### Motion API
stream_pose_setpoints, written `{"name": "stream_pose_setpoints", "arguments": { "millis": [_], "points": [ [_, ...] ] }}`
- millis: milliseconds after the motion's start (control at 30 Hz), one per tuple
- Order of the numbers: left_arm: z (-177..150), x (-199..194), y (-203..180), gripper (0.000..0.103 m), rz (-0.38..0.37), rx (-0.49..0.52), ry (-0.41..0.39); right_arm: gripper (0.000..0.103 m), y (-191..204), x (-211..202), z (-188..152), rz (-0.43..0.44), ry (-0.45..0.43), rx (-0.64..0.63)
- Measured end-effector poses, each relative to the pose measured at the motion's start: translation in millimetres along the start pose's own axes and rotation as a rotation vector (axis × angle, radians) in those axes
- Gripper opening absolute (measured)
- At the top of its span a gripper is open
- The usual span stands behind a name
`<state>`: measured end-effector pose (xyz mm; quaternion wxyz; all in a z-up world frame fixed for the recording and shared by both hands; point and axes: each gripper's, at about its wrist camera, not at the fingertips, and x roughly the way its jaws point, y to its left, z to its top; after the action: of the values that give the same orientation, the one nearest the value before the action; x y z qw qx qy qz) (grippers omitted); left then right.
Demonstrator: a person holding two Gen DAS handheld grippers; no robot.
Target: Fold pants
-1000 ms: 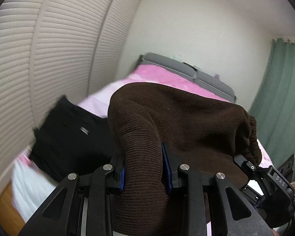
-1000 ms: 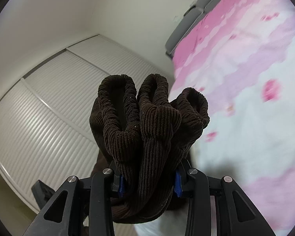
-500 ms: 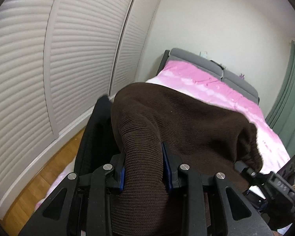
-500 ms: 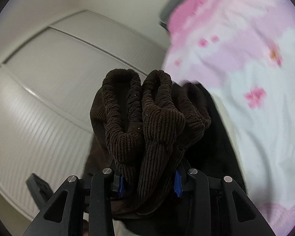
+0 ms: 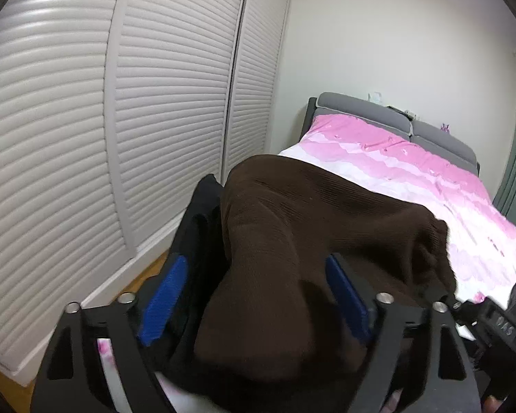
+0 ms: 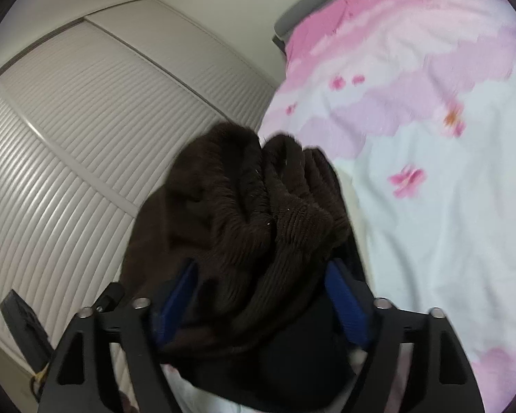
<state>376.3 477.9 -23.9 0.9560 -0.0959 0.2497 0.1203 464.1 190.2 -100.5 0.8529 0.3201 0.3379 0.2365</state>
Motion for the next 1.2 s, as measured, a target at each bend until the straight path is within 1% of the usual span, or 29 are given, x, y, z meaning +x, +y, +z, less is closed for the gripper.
{"name": "stream_pose_setpoints", "arguments": {
  "millis": [133, 233, 300, 333, 400, 433, 467, 567, 600, 733, 833, 900, 1000, 1100, 1200],
  "points": [
    [-8.6, -42.1, -15.3, 0.086, 0.024, 0.019, -0.008, 0.083, 10.2, -54.9, -3.2, -0.019, -0.033, -0.082],
    [-23.3, -81.6, -37.0, 0.086, 0.011, 0.025, -0.007, 0.083, 19.0, -115.3, -7.8, -0.058, -0.073, -0.184],
    [-36.4, -112.4, -59.7, 0.087, -0.005, 0.046, -0.015, 0.083, 20.0, -163.1, -12.3, -0.098, -0.108, -0.257],
    [-42.7, -127.6, -72.2, 0.089, -0.01, 0.058, -0.021, 0.083, 19.1, -180.5, -13.7, -0.112, -0.122, -0.282],
    [-59.4, -159.1, -100.3, 0.09, -0.022, 0.088, -0.026, 0.083, 14.9, -235.1, -21.3, -0.161, -0.155, -0.349],
    [-65.8, -170.3, -110.8, 0.09, -0.032, 0.095, -0.025, 0.083, 13.1, -253.1, -23.9, -0.181, -0.166, -0.369],
    [-74.9, -184.3, -125.7, 0.091, -0.051, 0.101, -0.022, 0.083, 8.8, -285.0, -28.9, -0.223, -0.182, -0.401],
    [-102.5, -224.8, -169.3, 0.091, -0.111, 0.119, -0.015, 0.083, -4.2, -351.6, -40.9, -0.319, -0.211, -0.458],
    [-111.2, -238.3, -184.7, 0.091, -0.135, 0.127, -0.017, 0.083, -11.1, -381.3, -46.4, -0.368, -0.22, -0.479],
    [-149.6, -288.1, -249.4, 0.091, -0.251, 0.193, -0.005, 0.083, -31.2, -464.7, -62.3, -0.488, -0.241, -0.52],
    [-167.4, -319.3, -285.4, 0.091, -0.303, 0.237, -0.008, 0.083, -42.5, -521.8, -75.6, -0.585, -0.279, -0.548],
    [-179.9, -341.6, -307.6, 0.091, -0.299, 0.272, -0.023, 0.083, -48.2, -557.4, -84.2, -0.641, -0.311, -0.55],
    [-198.7, -369.4, -331.7, 0.091, -0.277, 0.311, -0.023, 0.083, -53.7, -597.5, -95.3, -0.689, -0.342, -0.535],
    [-214.2, -392.5, -346.6, 0.093, -0.278, 0.335, -0.007, 0.085, -59.1, -627.1, -104.7, -0.719, -0.365, -0.504],
    [-226.2, -411.8, -351.1, 0.094, -0.248, 0.332, -0.015, 0.086, -64.6, -642.3, -113.1, -0.724, -0.373, -0.476]
  ]
}}
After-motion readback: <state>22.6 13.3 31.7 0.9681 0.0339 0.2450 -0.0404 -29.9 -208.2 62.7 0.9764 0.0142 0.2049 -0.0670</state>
